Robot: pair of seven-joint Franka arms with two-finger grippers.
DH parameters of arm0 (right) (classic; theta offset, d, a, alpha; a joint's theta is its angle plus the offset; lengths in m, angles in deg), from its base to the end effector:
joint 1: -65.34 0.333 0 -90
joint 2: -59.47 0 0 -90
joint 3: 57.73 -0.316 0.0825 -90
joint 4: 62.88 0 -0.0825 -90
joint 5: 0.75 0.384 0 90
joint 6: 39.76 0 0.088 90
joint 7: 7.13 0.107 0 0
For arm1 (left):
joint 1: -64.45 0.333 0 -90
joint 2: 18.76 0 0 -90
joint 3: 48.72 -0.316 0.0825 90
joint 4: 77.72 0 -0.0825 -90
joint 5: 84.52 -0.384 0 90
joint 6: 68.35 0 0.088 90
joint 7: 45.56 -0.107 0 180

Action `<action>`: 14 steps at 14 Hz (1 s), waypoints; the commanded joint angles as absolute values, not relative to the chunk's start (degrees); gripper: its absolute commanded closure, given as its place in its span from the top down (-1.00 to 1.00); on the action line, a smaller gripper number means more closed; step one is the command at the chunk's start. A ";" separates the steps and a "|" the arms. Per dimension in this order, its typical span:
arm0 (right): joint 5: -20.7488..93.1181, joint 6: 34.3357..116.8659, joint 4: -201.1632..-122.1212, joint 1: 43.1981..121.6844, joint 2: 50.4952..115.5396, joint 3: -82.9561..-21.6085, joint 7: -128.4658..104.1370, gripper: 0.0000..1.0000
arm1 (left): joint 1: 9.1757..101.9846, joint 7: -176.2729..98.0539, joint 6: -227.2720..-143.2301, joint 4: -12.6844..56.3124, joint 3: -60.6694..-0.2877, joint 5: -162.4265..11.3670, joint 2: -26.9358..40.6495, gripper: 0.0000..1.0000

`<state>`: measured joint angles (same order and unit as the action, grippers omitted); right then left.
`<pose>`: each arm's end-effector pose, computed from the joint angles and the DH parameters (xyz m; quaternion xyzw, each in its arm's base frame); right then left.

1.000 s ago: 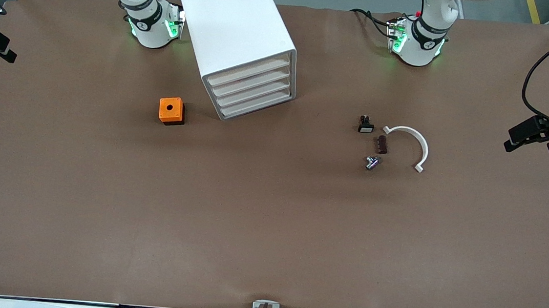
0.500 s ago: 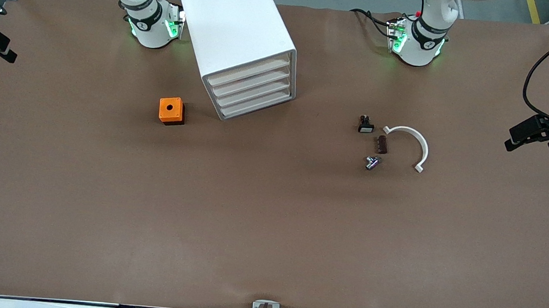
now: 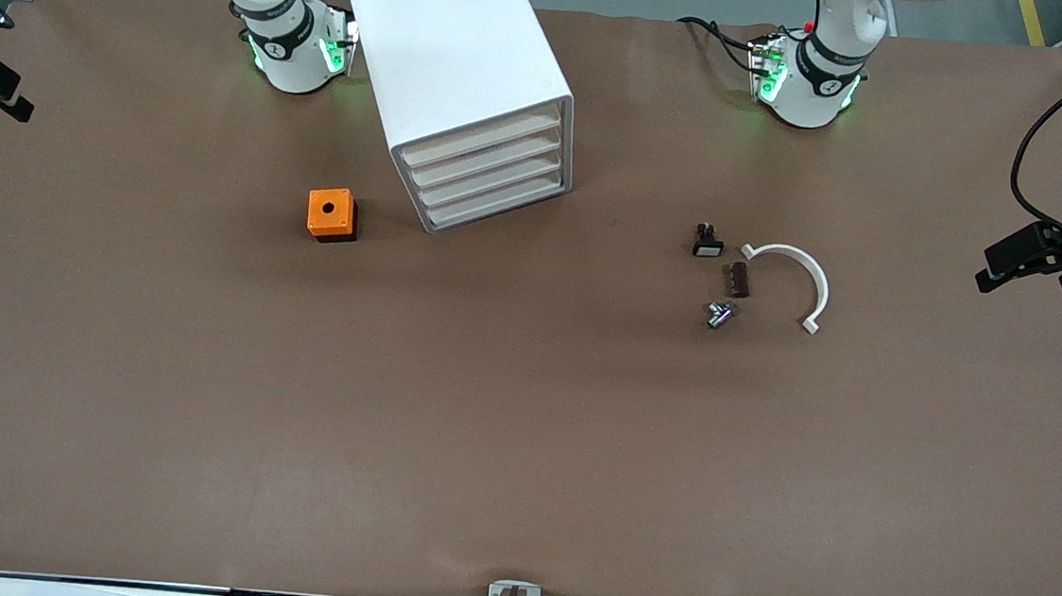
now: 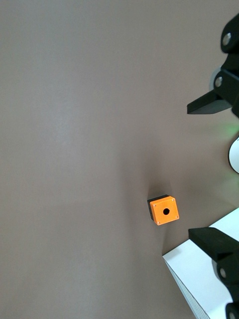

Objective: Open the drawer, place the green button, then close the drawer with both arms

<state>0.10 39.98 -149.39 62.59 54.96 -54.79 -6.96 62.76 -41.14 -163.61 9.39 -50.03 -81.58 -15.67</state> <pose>0.5075 -0.0501 0.6792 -0.9985 0.0498 0.0193 0.0103 0.5807 -0.0093 0.6266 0.9980 0.0364 0.0430 0.0268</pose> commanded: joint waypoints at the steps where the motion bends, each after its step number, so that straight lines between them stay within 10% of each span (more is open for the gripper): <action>1: -0.66 40.14 -150.42 62.97 53.75 -54.74 -7.22 1.00 | 62.78 -41.60 -162.31 8.15 -49.68 -82.59 -15.16 1.00; 14: -0.57 41.19 -150.42 62.97 53.66 -54.74 -7.04 1.00 | 62.78 -44.42 -160.20 8.23 -49.68 -83.47 -15.16 1.00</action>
<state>0.10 40.74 -149.39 62.59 54.96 -54.79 -6.96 62.76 -43.53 -161.34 9.39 -50.02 -82.01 -15.58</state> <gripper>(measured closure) 0.000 0.000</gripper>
